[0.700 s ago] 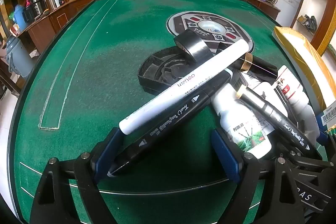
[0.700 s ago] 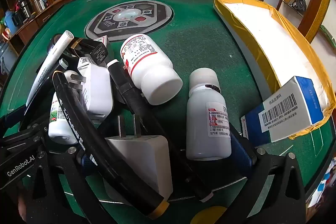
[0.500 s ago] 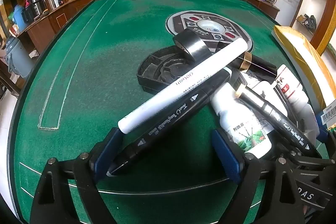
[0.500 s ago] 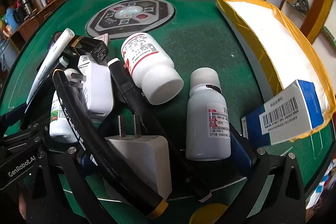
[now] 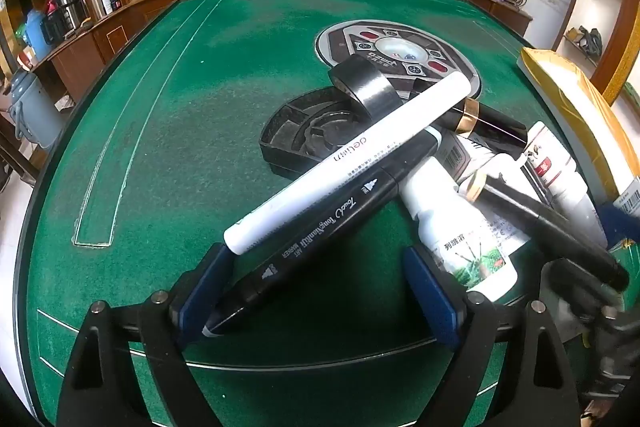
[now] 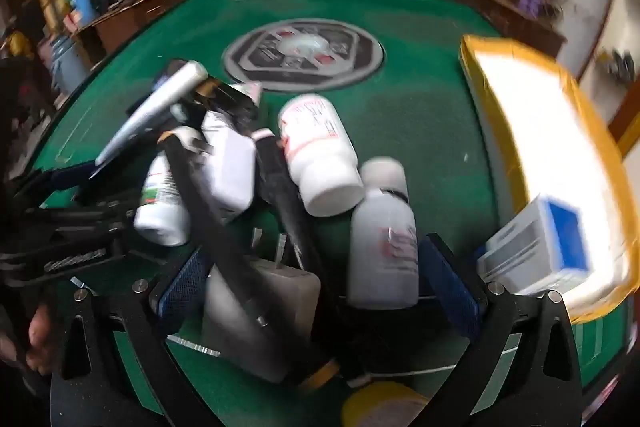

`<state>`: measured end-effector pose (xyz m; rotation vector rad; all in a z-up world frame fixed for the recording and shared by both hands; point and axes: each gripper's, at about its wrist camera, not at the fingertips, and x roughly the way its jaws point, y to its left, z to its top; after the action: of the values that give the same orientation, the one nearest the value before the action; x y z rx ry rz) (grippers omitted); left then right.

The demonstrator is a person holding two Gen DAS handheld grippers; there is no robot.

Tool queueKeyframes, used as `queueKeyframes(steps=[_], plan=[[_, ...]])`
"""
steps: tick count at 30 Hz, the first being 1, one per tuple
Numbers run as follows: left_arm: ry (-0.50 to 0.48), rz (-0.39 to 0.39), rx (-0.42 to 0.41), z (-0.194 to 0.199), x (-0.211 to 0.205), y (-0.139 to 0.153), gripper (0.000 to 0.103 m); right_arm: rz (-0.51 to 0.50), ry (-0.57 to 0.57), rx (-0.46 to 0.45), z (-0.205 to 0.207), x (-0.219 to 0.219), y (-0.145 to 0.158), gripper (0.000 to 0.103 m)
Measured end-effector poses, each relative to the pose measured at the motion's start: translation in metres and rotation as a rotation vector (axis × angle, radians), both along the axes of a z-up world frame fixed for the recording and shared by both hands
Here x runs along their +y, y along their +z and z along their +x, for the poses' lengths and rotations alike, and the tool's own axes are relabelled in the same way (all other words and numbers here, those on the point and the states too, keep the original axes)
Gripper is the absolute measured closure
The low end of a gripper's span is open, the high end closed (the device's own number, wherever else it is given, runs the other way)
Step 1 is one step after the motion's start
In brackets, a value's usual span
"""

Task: Organize rigid objects
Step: 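Grasp the blue-and-white medicine box from the pile with the right tool, then grasp the white tube with the left tool while the right tool holds the box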

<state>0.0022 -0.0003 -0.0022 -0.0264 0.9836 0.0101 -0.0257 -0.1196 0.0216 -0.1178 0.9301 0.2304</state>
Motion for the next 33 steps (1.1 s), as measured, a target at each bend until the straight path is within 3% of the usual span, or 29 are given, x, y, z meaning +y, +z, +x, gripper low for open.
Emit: queueKeyframes(steps=[4, 8, 11, 13, 22, 23, 24, 28, 30, 31, 33], plan=[[0.0, -0.001, 0.0, 0.0, 0.0, 0.0, 0.014, -0.102, 0.002, -0.117, -0.017, -0.005, 0.028, 0.001], [0.0, 0.0, 0.0, 0.0, 0.0, 0.0, 0.014, -0.052, 0.004, -0.253, -0.048, -0.035, 0.064, 0.001], [-0.001, 0.0, 0.001, 0.0, 0.0, 0.0, 0.013, -0.077, -0.019, -0.358, -0.073, -0.054, 0.08, 0.001], [0.001, 0.0, 0.001, 0.0, 0.0, 0.0, 0.013, -0.061, -0.015, -0.382, -0.081, -0.064, 0.08, 0.009], [0.001, 0.001, 0.001, -0.001, 0.0, 0.0, 0.013, 0.129, -0.144, -0.26, -0.068, -0.11, 0.049, 0.017], [0.001, 0.001, 0.001, -0.001, 0.0, 0.0, 0.013, 0.133, -0.139, -0.249, -0.065, -0.109, 0.046, 0.027], [0.001, 0.001, 0.001, -0.001, 0.0, 0.0, 0.013, 0.12, -0.131, -0.231, -0.06, -0.104, 0.042, 0.03], [0.0, 0.002, 0.001, -0.001, 0.0, 0.0, 0.013, 0.063, -0.148, -0.214, -0.044, -0.094, 0.03, 0.035], [0.001, 0.002, 0.001, -0.001, 0.0, 0.0, 0.013, 0.018, -0.161, -0.202, -0.037, -0.091, 0.025, 0.048], [0.001, 0.002, 0.001, -0.001, 0.0, 0.0, 0.013, 0.026, -0.152, -0.191, -0.033, -0.091, 0.022, 0.067], [0.001, 0.002, 0.001, -0.001, 0.0, 0.0, 0.013, 0.053, -0.168, -0.161, -0.026, -0.094, 0.016, 0.069]])
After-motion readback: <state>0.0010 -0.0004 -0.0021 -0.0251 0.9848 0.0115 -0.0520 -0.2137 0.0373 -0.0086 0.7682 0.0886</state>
